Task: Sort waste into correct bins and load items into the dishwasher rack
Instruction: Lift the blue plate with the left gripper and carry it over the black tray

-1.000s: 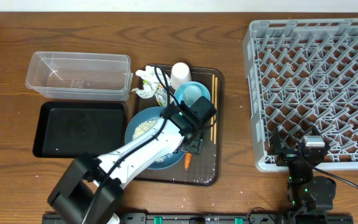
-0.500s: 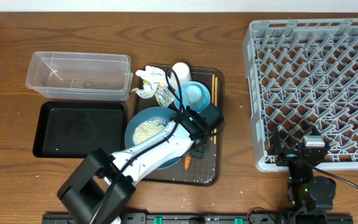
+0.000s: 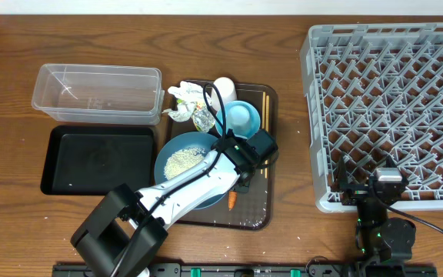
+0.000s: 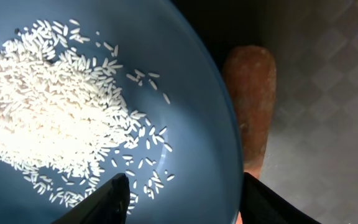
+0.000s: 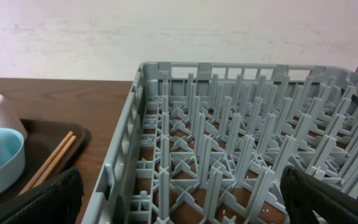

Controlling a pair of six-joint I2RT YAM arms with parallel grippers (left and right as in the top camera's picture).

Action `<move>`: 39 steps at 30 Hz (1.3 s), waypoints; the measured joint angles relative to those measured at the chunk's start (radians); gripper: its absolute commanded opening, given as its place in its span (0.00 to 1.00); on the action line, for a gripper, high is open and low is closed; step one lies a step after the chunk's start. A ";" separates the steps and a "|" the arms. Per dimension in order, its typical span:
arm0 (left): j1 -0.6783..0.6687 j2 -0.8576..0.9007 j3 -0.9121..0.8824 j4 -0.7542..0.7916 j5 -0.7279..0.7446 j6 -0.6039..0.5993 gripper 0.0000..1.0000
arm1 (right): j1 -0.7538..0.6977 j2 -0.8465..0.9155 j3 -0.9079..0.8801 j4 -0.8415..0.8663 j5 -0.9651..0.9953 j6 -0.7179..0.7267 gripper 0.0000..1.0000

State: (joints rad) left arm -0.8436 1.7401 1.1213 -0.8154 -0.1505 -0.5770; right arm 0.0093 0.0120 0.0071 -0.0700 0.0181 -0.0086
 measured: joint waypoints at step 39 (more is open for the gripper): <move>-0.004 0.001 -0.017 -0.002 0.012 -0.030 0.06 | 0.000 0.000 0.000 0.000 0.000 0.000 0.99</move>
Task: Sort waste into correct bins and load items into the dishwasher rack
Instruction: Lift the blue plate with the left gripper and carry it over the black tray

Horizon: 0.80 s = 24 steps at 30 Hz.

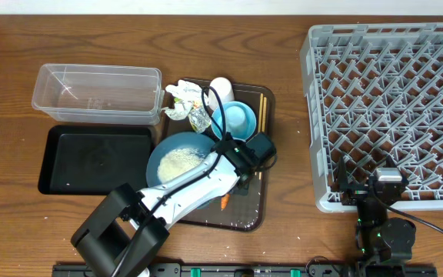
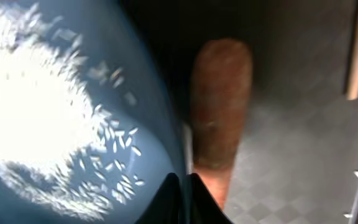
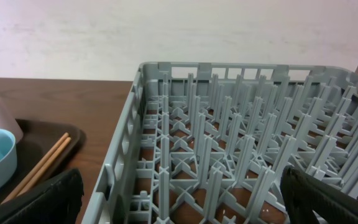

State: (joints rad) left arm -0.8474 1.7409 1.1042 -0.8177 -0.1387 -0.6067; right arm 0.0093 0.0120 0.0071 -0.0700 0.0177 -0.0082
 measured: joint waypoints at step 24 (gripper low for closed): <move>0.011 -0.346 0.019 -0.063 -0.010 -0.003 0.06 | 0.000 0.000 0.000 0.000 0.000 0.000 0.99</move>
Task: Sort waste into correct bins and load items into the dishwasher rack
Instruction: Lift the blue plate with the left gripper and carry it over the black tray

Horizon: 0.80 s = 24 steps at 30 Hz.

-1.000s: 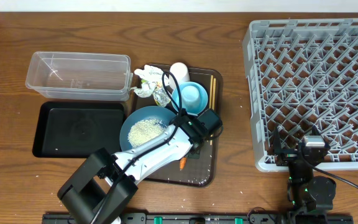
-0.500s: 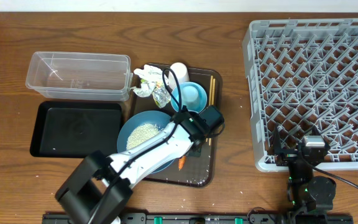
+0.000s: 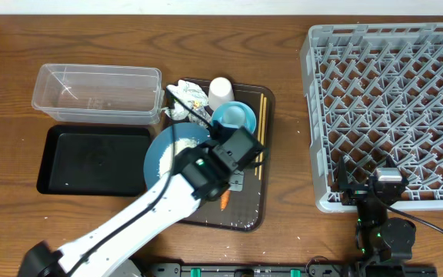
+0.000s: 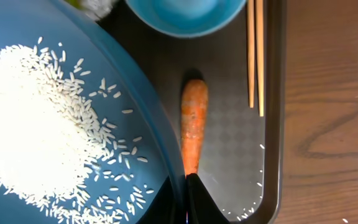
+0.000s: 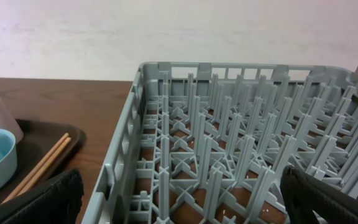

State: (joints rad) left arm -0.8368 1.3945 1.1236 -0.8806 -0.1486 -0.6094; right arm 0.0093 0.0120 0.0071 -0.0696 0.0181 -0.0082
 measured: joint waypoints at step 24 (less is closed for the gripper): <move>0.393 -0.106 0.000 0.097 -0.003 0.122 0.06 | 0.000 0.000 0.000 0.000 0.000 0.000 0.99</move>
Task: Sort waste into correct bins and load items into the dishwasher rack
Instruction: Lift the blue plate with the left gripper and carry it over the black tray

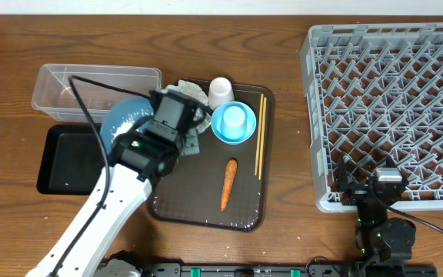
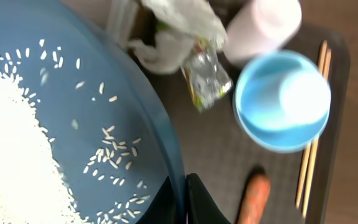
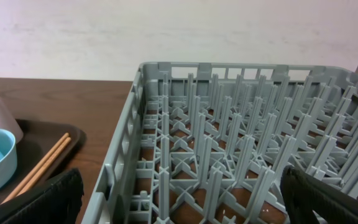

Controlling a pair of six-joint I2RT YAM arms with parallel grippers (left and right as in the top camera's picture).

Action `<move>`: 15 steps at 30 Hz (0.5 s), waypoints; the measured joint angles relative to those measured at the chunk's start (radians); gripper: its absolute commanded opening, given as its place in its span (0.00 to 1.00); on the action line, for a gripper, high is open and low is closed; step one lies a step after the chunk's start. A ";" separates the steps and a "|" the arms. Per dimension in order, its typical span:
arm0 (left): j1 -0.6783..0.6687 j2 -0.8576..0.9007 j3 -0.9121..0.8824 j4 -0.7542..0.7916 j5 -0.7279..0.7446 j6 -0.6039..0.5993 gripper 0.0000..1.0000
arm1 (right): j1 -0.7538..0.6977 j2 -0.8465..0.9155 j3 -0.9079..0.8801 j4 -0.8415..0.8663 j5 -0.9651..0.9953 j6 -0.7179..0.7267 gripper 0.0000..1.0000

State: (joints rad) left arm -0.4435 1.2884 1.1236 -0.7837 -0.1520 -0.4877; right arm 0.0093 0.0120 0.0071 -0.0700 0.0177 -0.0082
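My left gripper (image 1: 160, 131) is shut on the right rim of a dark blue plate (image 1: 121, 115) that carries a heap of rice (image 2: 5, 143). It holds the plate above the brown tray's (image 1: 206, 208) left edge, next to the clear bin (image 1: 94, 92) and the black bin (image 1: 71, 158). On the tray lie a carrot (image 1: 228, 185), chopsticks (image 1: 260, 135), a light blue bowl (image 1: 233, 123), a pale cup (image 1: 220, 91) and crumpled wrappers (image 1: 191, 92). My right gripper (image 3: 179, 205) stands open at the near edge of the grey dishwasher rack (image 1: 391, 100).
The clear bin stands at the back left, with the black bin in front of it. The rack fills the right side of the table. Bare wood lies between tray and rack. My left arm reaches up from the table's front edge.
My left gripper has moved left and toward the back with the plate, from over the tray's middle to its left edge beside the bins. The carrot is uncovered. The right arm has not moved.
First my left gripper stood open astride the plate's rim on the tray. Then it was shut on the rim, and the tray had slid a little left. After that it held the plate above the tray, and now holds it by the bins.
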 measured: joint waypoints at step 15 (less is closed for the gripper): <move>0.293 0.019 0.000 0.110 0.215 0.018 0.06 | 0.000 0.000 0.000 0.000 0.000 0.000 0.99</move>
State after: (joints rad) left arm -0.1501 1.3071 1.1236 -0.6739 0.0631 -0.4698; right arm 0.0093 0.0120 0.0071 -0.0700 0.0181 -0.0082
